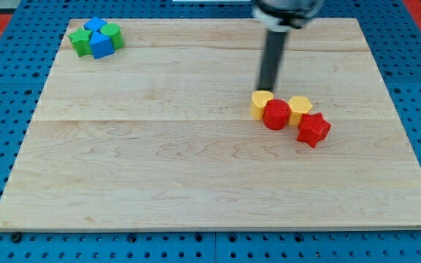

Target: Move the arm diagonally to the right top of the red star

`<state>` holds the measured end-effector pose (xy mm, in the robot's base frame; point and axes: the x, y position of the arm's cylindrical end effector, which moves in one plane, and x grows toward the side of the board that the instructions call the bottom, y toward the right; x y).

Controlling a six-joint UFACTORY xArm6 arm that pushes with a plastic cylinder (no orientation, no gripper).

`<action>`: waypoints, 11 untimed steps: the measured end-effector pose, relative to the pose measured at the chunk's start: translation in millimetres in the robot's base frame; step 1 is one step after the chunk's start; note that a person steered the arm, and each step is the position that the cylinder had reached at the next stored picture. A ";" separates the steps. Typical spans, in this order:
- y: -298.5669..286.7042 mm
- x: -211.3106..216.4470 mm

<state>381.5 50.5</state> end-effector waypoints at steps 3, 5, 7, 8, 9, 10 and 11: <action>-12.4 33.3; -9.1 15.3; -30.4 13.4; -35.7 13.4; -35.7 13.4; 2.6 2.2; 98.2 -24.7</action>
